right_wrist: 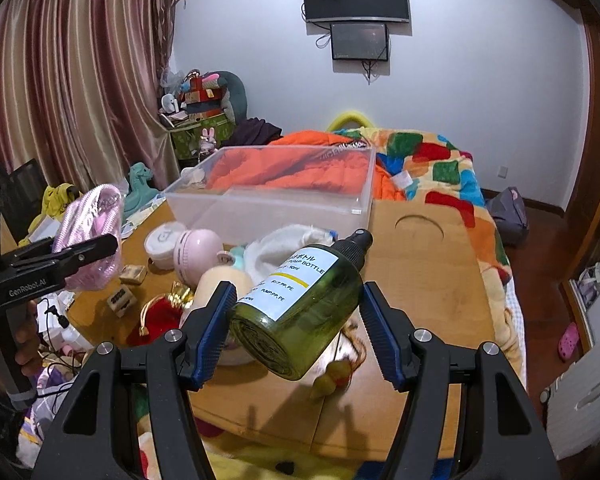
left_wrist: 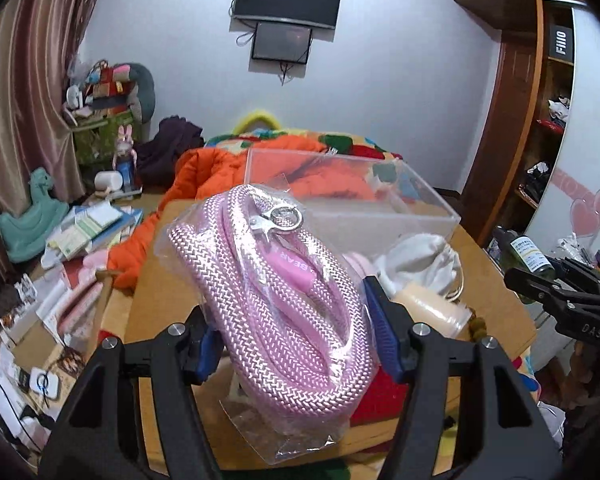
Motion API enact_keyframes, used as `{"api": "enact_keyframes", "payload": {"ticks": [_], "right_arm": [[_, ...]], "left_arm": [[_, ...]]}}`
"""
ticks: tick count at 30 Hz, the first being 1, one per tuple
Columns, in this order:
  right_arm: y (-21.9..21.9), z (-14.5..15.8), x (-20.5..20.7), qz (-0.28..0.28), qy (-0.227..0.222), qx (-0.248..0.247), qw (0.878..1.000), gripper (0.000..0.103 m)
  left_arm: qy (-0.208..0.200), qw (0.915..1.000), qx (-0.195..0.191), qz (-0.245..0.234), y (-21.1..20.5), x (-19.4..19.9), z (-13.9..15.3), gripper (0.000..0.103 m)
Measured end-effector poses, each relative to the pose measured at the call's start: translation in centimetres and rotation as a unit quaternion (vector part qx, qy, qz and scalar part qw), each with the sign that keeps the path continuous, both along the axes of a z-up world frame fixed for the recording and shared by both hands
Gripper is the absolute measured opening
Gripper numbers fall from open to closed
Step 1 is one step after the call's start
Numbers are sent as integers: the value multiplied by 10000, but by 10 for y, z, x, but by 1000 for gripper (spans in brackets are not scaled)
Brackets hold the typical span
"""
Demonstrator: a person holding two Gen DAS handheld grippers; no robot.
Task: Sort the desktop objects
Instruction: 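Grasp pink rope bag with left gripper while right gripper lifts green bottle, then carry rope bag with left gripper while right gripper carries bottle toward clear box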
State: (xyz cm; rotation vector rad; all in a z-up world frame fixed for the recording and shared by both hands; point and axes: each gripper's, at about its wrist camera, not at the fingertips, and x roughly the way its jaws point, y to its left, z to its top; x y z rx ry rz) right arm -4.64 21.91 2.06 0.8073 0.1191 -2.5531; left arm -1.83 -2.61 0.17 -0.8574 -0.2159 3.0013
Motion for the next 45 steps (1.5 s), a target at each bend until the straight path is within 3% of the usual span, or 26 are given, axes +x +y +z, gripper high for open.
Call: {"api": "enact_keyframes", "payload": {"ticks": [14, 27, 31, 36, 42, 45], "right_arm": [[-13, 30, -38, 36, 285, 157, 9995, 60], [-31, 46, -85, 45, 346, 224, 9991, 60], [-35, 45, -104, 74, 235, 156, 9996, 59], [-44, 34, -132, 91, 11, 200, 9998, 52], [-55, 5, -155, 140, -336, 408, 9985, 49], [-54, -6, -158, 172, -463, 444, 9978, 44]], "left_arm": [[314, 9992, -118, -218, 8, -26, 38, 62], [288, 9990, -160, -288, -1, -76, 61, 62], [181, 9990, 66, -408, -8, -96, 65, 62], [53, 9993, -7, -366, -10, -122, 60, 62], [-368, 9984, 86, -420, -12, -153, 33, 62], [-481, 9979, 62, -422, -9, -160, 23, 62]]}}
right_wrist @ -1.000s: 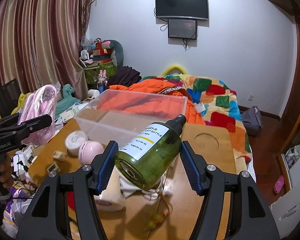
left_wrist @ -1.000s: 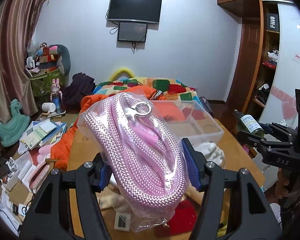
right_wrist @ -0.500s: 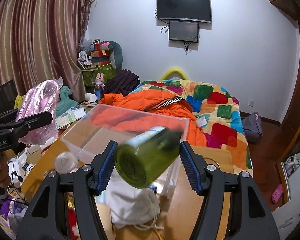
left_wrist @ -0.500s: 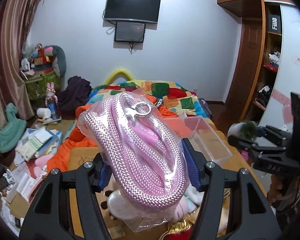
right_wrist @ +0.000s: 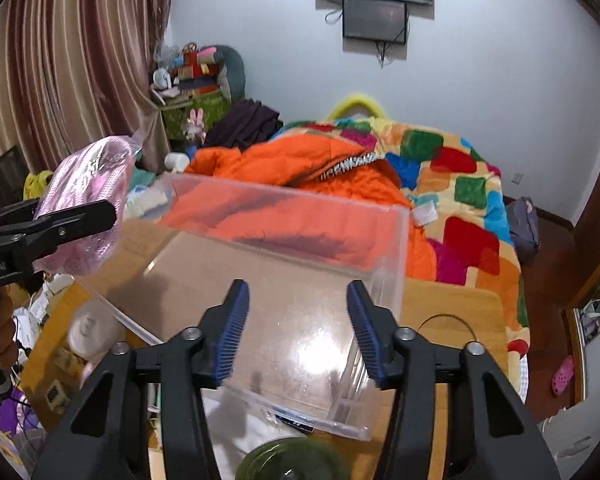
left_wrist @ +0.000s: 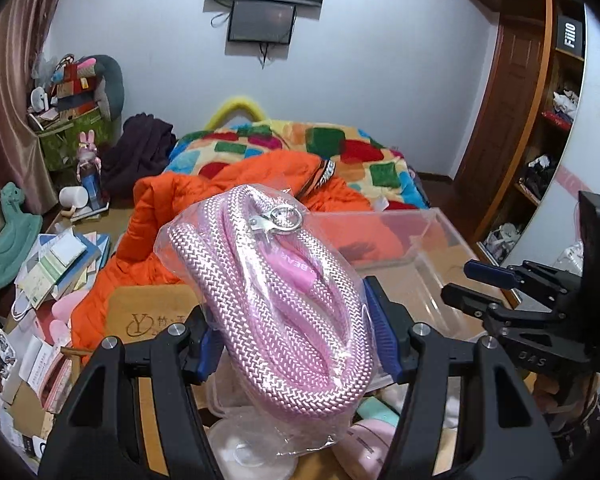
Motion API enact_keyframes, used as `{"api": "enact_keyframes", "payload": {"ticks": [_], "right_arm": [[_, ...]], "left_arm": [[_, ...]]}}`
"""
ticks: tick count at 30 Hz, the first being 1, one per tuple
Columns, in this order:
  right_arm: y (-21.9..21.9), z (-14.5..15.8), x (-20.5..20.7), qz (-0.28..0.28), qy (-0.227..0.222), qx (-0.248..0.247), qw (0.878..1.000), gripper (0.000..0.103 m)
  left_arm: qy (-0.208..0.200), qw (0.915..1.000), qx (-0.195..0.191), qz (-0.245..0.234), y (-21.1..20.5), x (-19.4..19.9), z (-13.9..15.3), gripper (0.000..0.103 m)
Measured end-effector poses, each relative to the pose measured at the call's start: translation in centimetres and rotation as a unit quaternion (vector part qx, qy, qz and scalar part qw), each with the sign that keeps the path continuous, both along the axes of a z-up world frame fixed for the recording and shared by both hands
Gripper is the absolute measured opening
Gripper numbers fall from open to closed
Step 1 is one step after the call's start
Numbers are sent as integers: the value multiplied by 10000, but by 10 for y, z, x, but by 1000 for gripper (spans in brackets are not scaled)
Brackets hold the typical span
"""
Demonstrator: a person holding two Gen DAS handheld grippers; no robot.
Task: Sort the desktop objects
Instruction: 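Carry rope bag with left gripper while right gripper carries bottle toward clear box, then lower rope bag into clear box, open left gripper while right releases bottle inside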
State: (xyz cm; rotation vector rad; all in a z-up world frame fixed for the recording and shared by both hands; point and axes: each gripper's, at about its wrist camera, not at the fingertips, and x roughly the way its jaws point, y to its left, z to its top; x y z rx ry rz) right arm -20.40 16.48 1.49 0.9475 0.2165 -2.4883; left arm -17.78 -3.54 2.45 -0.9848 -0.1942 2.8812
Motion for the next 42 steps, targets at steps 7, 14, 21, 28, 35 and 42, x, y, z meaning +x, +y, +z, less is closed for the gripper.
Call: {"api": "enact_keyframes", "payload": {"ticks": [7, 14, 21, 28, 35, 42], "right_arm": [[13, 10, 21, 233, 140, -99, 9996, 44], [47, 18, 59, 73, 562, -29, 9984, 65], [119, -24, 63, -1210, 98, 333, 9920, 81], [147, -62, 47, -1523, -732, 88, 9856, 57], [136, -72, 88, -1297, -203, 205, 9911, 55], [122, -75, 112, -1232, -25, 118, 9923, 41]], "left_arm": [[-126, 9998, -11, -129, 4, -5, -8, 62], [-175, 9996, -105, -216, 15, -1, -10, 62], [-139, 9994, -218, -216, 23, 3, -9, 62], [-114, 9993, -311, -187, 30, 5, -10, 62], [-90, 9992, -349, -178, 30, 6, -11, 62], [-51, 9993, -323, -177, 31, 10, -12, 62]]}}
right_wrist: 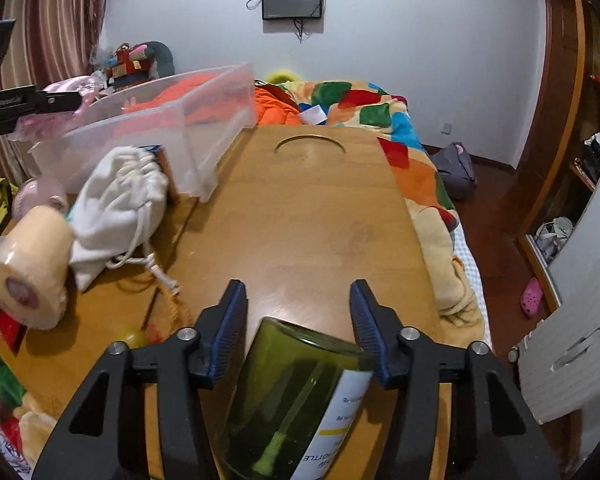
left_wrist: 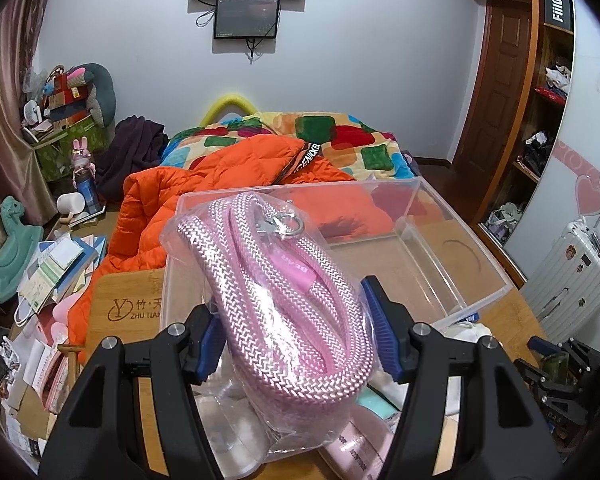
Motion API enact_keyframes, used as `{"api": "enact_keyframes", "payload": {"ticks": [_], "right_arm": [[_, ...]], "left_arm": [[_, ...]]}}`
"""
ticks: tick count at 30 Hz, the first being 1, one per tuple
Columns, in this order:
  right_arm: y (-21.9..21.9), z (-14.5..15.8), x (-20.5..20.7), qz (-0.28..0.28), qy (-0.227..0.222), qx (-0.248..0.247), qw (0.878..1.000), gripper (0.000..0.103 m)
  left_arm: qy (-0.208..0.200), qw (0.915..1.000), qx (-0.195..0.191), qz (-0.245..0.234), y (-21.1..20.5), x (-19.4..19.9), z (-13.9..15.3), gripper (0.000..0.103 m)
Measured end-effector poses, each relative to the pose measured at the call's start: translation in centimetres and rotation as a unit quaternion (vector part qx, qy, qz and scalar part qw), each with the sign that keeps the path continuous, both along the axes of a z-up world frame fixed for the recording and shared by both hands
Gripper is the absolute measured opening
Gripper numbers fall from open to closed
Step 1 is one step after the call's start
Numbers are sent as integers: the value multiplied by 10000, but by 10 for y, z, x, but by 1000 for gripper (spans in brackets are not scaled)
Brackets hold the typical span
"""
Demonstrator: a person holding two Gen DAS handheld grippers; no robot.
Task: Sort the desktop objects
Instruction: 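Lower rope bag into clear box, open left gripper while right releases bottle inside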
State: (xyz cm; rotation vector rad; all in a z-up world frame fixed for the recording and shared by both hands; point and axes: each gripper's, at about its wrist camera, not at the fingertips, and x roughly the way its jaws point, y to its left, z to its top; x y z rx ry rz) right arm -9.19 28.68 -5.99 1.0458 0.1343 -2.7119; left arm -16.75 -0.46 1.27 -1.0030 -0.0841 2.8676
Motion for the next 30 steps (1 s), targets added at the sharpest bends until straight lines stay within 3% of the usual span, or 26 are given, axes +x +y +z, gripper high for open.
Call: {"api": "enact_keyframes", "payload": {"ticks": [6, 15, 23, 26, 30], "right_arm": [[-3, 11, -9, 172, -154, -221, 9995, 40], [-24, 87, -23, 460, 519, -245, 9973, 38], [-64, 142, -65, 762, 943, -332, 9921, 38], [-87, 150, -84, 887, 959, -345, 9908, 38], [-118, 138, -110, 1016, 765, -202, 9917, 38]], "left_arm": [[33, 10000, -75, -42, 3, 3, 1, 62], [195, 9995, -216, -72, 1, 4, 10, 57], [186, 9996, -197, -115, -9, -5, 13, 54], [121, 9998, -132, -103, -15, -7, 8, 54], [158, 9998, -43, -89, -23, -4, 7, 54]]}}
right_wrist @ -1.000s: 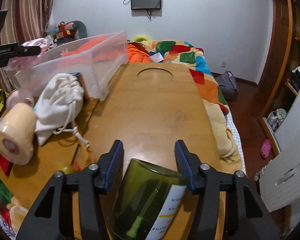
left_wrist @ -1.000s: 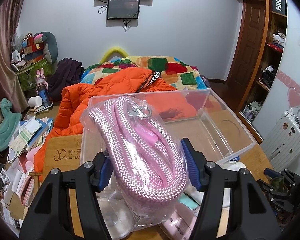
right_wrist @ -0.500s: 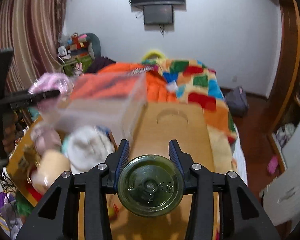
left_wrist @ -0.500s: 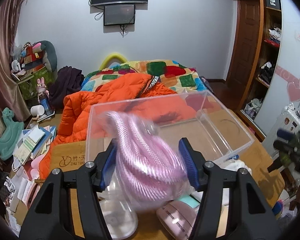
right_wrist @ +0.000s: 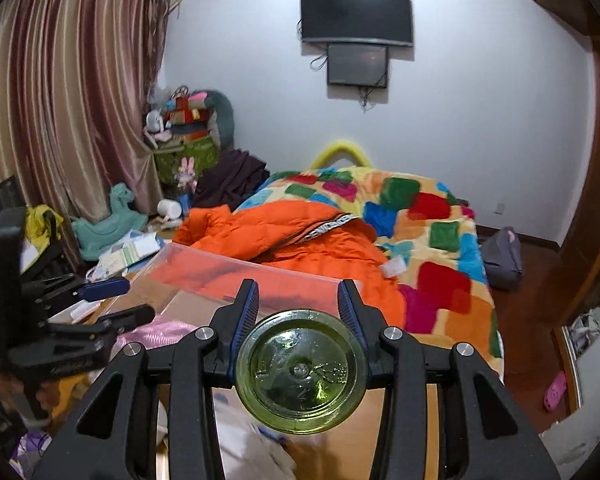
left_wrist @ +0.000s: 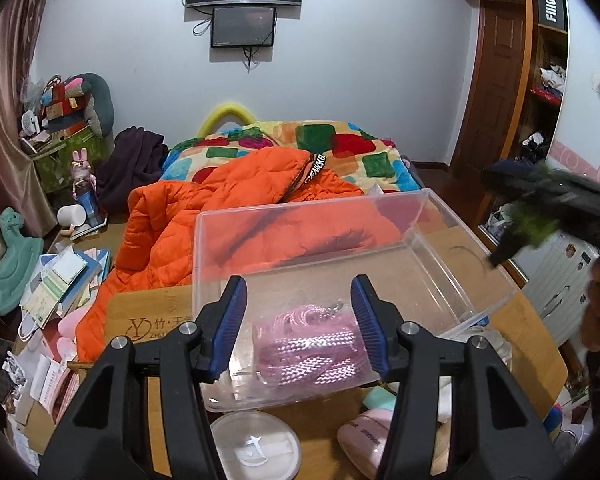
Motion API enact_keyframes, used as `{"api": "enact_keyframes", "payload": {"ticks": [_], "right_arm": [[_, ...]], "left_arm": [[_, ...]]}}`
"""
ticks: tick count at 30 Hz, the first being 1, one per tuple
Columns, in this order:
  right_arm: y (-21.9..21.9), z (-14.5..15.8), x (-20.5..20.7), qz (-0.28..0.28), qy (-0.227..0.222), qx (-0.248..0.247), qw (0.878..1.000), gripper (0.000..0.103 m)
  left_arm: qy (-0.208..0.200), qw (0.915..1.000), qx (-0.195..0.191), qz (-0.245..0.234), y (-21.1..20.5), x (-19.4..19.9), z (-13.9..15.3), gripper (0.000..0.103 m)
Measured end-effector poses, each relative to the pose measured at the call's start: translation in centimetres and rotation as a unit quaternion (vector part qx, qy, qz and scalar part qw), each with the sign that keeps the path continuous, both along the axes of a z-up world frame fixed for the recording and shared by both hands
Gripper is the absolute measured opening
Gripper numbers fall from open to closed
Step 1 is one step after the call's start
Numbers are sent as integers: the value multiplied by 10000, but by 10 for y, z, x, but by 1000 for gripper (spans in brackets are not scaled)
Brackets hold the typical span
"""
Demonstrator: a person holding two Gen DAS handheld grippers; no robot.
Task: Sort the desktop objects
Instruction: 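Lower rope bag into clear box, open left gripper while right releases bottle inside, then withdraw both grippers from the box back over the table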
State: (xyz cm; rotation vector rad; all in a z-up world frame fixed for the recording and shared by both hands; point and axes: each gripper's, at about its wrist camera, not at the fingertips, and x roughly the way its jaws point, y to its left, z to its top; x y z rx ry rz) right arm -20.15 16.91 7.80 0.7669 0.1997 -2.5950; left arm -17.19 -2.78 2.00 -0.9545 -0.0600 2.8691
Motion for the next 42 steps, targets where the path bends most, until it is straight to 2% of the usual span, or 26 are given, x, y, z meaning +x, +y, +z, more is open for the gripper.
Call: {"api": "enact_keyframes", "payload": {"ticks": [6, 13, 21, 24, 29, 35, 39, 42], "right_arm": [[-32, -37, -32, 136, -610, 326, 9975, 38], [-45, -63, -39, 245, -1057, 538, 9926, 38], [-65, -80, -41, 410, -1315, 910, 9863, 38], [-69, -80, -38, 388, -1264, 993, 9862, 38], [-65, -67, -29, 262, -1023, 955, 9898, 59], [-50, -41, -8, 57, -610, 827, 9947, 66], [-36, -26, 17, -58, -232, 773, 9967, 72], [-24, -13, 45, -41, 91, 615, 9981, 83]], "left_arm": [[52, 10000, -8, 1, -9, 5, 4, 54], [-40, 9999, 152, 7, -18, 6, 0, 54], [-71, 9998, 183, -27, -18, 12, -1, 66], [-72, 9998, 196, -16, -20, 15, 2, 72], [-63, 9997, 221, 24, -21, 19, 7, 78], [197, 9992, 242, 255, -22, 34, 17, 93], [492, 9981, 41, 362, -19, 52, 23, 94], [760, 9955, -341, 441, -15, 67, 27, 94]]}}
